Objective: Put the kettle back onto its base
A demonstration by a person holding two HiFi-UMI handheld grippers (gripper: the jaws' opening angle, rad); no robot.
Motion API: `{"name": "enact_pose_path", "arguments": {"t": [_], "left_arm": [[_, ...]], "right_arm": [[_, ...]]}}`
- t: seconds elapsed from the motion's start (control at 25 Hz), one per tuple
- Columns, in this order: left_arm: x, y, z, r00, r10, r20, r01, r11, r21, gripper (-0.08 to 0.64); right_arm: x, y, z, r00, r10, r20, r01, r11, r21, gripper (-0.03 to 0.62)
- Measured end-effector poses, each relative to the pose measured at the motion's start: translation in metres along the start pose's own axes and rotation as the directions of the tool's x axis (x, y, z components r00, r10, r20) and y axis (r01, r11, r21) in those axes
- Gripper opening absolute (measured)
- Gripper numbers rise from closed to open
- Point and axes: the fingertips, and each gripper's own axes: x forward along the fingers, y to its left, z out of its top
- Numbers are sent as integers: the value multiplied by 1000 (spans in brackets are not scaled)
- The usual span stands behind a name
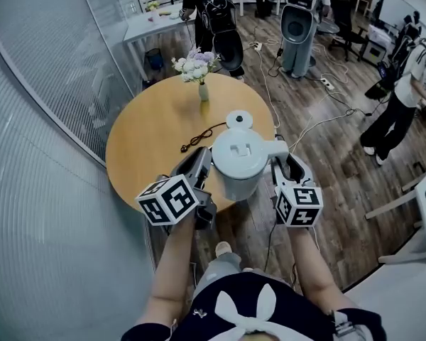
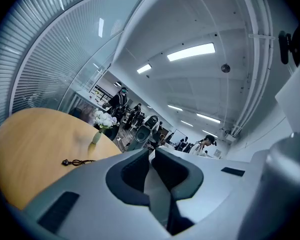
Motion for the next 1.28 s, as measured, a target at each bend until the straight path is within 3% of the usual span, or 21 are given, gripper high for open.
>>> {"name": "enact_pose_path", "arguments": {"t": [0.32,1.28], "left_arm": [[30,33,28,1000,-22,-16,22,1000,-16,58],[71,87,47,992,-102,-70,97,993,-69,54]], "right_arm": [[43,9,12,1000,-30,-5,30,1000,-6,144],[94,21,11,993,-116,-26,116,993,-5,147]]}}
